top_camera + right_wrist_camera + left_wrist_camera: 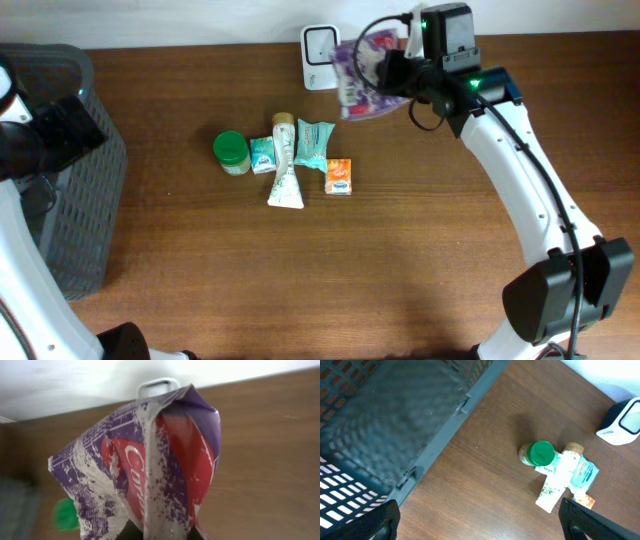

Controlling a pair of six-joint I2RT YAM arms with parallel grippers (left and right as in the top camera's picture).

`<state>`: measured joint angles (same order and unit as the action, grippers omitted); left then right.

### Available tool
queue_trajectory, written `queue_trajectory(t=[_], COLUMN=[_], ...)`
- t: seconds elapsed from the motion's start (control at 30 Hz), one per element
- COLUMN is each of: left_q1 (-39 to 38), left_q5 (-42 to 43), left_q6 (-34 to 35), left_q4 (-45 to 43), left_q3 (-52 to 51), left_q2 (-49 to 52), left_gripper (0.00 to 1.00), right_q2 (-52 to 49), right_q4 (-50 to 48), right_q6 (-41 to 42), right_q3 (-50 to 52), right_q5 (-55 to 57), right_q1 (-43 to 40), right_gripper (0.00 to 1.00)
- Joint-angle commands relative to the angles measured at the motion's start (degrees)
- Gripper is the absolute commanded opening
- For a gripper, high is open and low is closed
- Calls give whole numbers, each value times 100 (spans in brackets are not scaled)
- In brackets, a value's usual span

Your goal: Scan the item barcode

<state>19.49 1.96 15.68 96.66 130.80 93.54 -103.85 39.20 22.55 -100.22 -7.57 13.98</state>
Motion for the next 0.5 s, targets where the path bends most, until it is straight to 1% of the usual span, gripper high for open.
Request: queue_trajectory(t=[0.0, 0.03, 0.07, 0.13, 0.27, 0.33, 0.37, 0.4, 0.43, 0.47], left_q1=[31, 31, 31, 28, 31, 31, 31, 31, 31, 31], left_q5=[24, 24, 24, 24, 24, 24, 24, 24, 24, 24], left_q6=[35, 33, 35, 35, 35, 35, 35, 35, 35, 35], left_q4=[7, 7, 7, 7, 7, 4, 7, 4, 4, 7], left_q3=[11, 11, 11, 11, 11, 11, 11, 11, 11, 11], left_q2=[-57, -57, -57, -57, -57, -57, -57, -57, -57, -57], left_gripper=[99, 99, 99, 99, 99, 99, 99, 99, 99, 99], right_q2=[120, 87, 31, -256, -1259, -1694, -1838, -1847, -1832, -1832], right_q4=[704, 1130, 1467, 2138, 2424, 2430, 2428, 2426, 2411, 2411], right_q6=[24, 24, 24, 24, 26, 26, 26, 26, 26, 24], right_q3=[-57, -57, -57, -15, 221, 221, 221, 221, 186, 136], right_q5=[2841, 3788, 4363, 5012, 5080, 4811, 4647, 4417, 3965, 3646], right_q1=[17, 22, 22, 20, 26, 37, 39, 44, 105, 173], right_gripper=[4, 4, 4, 4, 4, 5, 11, 28, 37, 40])
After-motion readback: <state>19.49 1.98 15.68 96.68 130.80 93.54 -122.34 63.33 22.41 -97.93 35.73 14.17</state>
